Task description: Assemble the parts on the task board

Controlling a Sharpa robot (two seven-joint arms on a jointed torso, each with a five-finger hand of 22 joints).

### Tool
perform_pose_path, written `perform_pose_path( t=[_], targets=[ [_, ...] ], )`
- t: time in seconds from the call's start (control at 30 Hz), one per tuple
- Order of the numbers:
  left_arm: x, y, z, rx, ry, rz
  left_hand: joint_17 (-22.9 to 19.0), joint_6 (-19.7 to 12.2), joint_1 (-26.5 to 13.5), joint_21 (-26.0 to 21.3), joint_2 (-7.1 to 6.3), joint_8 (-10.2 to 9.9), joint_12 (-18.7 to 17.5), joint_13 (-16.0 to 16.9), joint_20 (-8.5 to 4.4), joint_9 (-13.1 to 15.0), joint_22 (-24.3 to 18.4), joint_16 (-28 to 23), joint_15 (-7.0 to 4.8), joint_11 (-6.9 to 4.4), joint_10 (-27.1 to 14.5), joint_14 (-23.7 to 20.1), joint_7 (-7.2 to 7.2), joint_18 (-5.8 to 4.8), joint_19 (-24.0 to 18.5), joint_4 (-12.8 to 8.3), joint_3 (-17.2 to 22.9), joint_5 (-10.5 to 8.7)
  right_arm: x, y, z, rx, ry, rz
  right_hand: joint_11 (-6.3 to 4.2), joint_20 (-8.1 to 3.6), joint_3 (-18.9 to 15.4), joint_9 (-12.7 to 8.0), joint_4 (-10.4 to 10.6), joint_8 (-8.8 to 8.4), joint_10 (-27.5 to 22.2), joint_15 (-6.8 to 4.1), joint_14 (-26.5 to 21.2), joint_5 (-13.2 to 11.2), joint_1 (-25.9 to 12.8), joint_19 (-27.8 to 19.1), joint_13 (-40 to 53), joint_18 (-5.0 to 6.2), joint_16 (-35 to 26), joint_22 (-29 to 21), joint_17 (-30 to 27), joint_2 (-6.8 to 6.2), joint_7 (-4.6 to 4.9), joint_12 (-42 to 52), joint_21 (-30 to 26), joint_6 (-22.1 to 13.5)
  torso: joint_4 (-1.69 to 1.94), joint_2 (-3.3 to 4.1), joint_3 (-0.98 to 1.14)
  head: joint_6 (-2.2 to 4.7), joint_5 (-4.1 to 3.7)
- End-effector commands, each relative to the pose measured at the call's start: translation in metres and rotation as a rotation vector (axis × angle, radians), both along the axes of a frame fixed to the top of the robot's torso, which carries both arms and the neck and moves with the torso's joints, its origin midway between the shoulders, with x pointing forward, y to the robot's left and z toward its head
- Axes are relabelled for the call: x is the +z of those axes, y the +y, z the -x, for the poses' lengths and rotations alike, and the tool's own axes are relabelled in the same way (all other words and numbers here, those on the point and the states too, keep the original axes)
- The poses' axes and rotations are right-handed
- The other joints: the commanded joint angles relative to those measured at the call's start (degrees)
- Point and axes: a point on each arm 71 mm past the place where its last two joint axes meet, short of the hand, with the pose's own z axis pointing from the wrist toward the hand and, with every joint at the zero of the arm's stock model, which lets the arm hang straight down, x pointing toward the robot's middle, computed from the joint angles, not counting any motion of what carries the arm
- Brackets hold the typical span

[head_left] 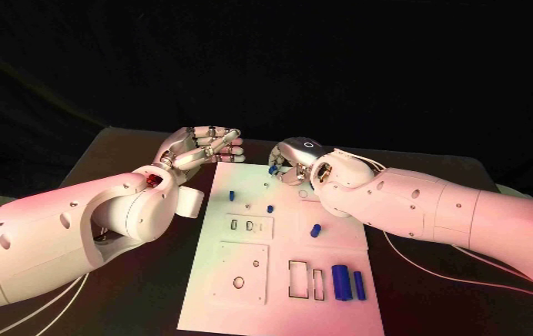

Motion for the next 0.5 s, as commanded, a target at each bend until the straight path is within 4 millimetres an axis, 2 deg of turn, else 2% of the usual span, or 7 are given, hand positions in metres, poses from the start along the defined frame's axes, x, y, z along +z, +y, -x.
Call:
perform_pose_path(
  t=[0.03,0.23,0.5],
  targets=[
    [0.0025,-0.0031,0.0007,-0.021,-0.008,0.01,0.1,-0.5,-0.3,0.0,0.01,-0.2,-0.2,0.0,0.09,0.0,-0.1,-0.1,0.04,0.26,0.1,-0.2,1.0,0.76,0.2,0.0,-0.2,-0.29,-0.0056,0.0034,0.0018,0.022,0.033,0.024,0.19,-0.05,0.3,0.1,-0.1,0.33,-0.4,-0.26,2.7,-0.4,-0.5,-0.2,-0.1,-0.94,0.3,0.0,0.0,-0.1,0.13,-0.2,0.1,-0.1,-0.02,0.05,-0.03,-0.01,0.06],
    [0.0027,-0.0034,0.0005,-0.022,-0.008,0.01,0.1,-0.5,-0.3,0.0,0.01,-0.2,-0.2,0.0,0.09,0.0,-0.1,-0.1,0.04,0.26,0.1,-0.2,1.0,0.76,0.2,0.0,-0.2,-0.29,-0.007,0.0053,0.002,0.027,0.038,0.025,0.3,0.02,0.4,0.2,0.0,0.25,-0.7,-0.17,2.7,-0.5,-0.7,-0.4,-0.1,-0.91,0.4,-0.1,-0.1,-0.34,0.22,-0.3,0.0,-0.3,0.08,0.06,-0.02,-0.08,0.04],
    [0.0027,-0.0021,0.0,-0.019,-0.007,0.008,0.2,-0.5,-0.3,0.0,0.03,-0.2,-0.3,0.0,0.11,0.0,-0.1,-0.1,0.05,0.27,0.1,-0.3,1.01,0.76,0.2,0.0,-0.3,-0.3,-0.0082,0.0053,0.0027,0.028,0.044,0.028,0.35,0.06,0.4,0.2,0.1,0.21,-0.8,-0.12,2.6,-0.6,-0.8,-0.5,-0.2,-0.89,0.4,-0.2,-0.1,-0.5,0.28,-0.2,0.0,-0.4,-0.06,0.05,-0.06,-0.14,0.23]
  ],
)
